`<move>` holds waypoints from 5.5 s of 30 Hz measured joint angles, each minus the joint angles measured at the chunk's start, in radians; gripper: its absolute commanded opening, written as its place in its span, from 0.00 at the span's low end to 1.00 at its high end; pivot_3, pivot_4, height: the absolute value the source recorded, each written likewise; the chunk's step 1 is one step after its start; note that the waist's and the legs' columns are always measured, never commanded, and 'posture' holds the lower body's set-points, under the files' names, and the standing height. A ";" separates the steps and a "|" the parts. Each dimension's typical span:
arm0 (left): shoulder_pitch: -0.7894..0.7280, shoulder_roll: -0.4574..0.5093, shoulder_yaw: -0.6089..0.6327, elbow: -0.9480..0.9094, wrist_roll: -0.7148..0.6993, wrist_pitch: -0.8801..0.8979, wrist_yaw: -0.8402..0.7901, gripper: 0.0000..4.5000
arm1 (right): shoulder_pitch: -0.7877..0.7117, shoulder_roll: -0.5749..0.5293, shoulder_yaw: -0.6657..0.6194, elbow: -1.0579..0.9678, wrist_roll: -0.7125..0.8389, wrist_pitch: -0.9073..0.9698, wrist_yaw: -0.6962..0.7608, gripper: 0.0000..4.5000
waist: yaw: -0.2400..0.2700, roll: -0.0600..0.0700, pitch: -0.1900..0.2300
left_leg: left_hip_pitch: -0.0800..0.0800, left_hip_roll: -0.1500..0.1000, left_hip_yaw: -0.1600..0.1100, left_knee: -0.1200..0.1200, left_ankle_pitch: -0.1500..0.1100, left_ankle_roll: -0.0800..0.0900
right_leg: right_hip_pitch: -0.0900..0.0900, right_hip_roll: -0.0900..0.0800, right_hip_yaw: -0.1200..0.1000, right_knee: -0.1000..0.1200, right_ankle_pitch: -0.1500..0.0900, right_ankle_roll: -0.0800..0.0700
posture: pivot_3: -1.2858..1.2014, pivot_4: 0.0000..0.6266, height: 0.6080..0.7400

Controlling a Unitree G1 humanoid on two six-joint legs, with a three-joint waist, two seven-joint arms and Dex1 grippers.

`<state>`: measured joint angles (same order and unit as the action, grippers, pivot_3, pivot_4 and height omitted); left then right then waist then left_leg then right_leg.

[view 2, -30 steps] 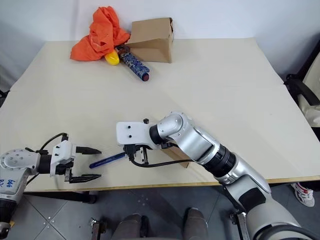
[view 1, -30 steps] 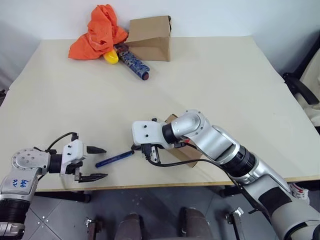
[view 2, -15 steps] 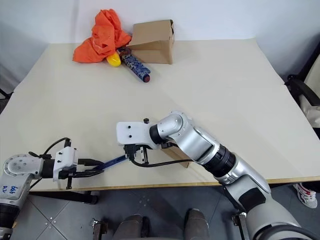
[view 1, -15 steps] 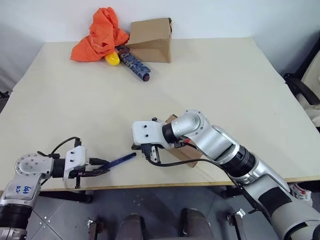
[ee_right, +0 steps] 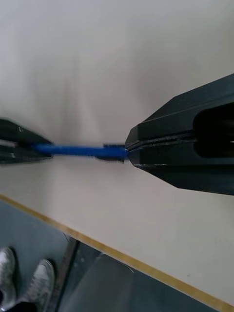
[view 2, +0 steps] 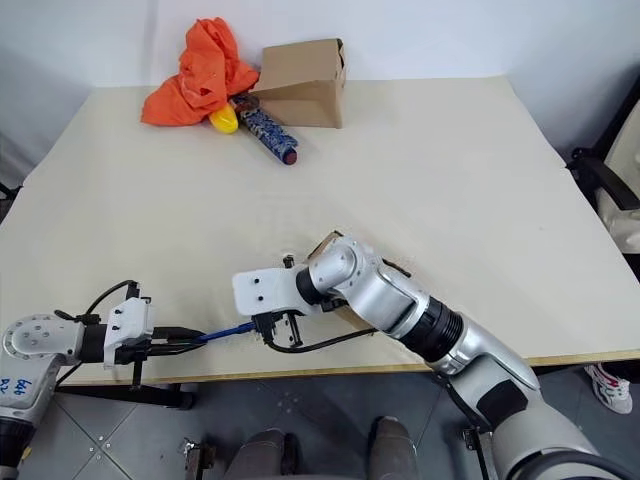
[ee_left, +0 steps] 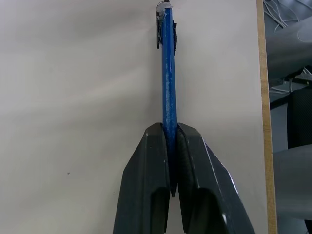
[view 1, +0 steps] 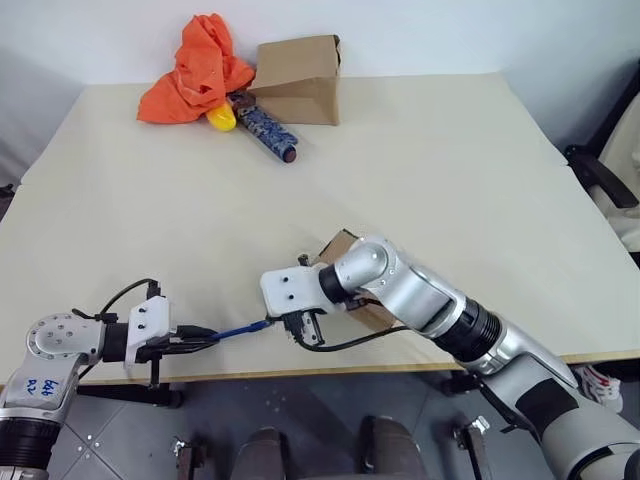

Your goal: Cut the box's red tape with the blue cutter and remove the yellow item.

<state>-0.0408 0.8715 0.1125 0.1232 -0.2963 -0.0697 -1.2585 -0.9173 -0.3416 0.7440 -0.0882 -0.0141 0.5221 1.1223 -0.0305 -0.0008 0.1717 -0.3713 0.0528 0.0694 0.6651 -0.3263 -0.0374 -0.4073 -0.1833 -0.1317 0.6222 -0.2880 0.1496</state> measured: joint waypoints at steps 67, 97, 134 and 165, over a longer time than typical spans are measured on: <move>-0.008 0.048 -0.007 -0.241 -0.243 0.782 0.141 0.63 | 0.000 -0.020 -0.165 0.016 0.000 0.004 0.009 0.00 | 0.002 0.008 -0.004 | 0.003 0.001 0.002 -0.002 0.000 -0.001 | 0.000 0.001 0.002 -0.001 -0.001 -0.002 | 0.52 0.24 1.00; 0.111 -0.084 0.024 -0.261 -0.069 0.335 0.261 1.00 | 0.000 -0.022 -0.166 0.012 0.009 0.002 -0.004 0.00 | 0.012 0.011 -0.006 | 0.002 0.001 0.002 -0.001 0.003 -0.001 | 0.001 0.001 0.002 -0.001 0.000 -0.004 | 0.52 0.24 1.00; 0.102 -0.073 -0.007 -0.072 0.405 -0.478 0.547 0.07 | 0.040 -0.076 -0.276 -0.076 0.106 0.069 -0.030 0.00 | 0.002 0.006 -0.003 | 0.000 0.002 0.005 -0.003 -0.002 0.000 | -0.002 0.001 -0.001 -0.006 0.000 -0.003 | 0.52 0.24 1.00; 0.363 -0.005 0.036 -0.389 -0.173 0.213 0.350 1.00 | 0.040 -0.079 -0.275 -0.051 0.105 0.025 -0.021 0.00 | -0.002 0.012 -0.007 | 0.008 0.010 0.027 -0.002 -0.019 0.002 | -0.003 0.003 -0.004 -0.014 0.002 0.000 | 0.52 0.24 1.00</move>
<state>0.3223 0.8667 0.1489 -0.2662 -0.4697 0.1437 -0.9081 -0.8777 -0.4202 0.4690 -0.1395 0.0906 0.5472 1.1012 -0.0328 0.0110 0.1646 -0.3630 0.0632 0.0968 0.6631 -0.3458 -0.0351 -0.4101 -0.1806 -0.1361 0.6086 -0.2865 0.1495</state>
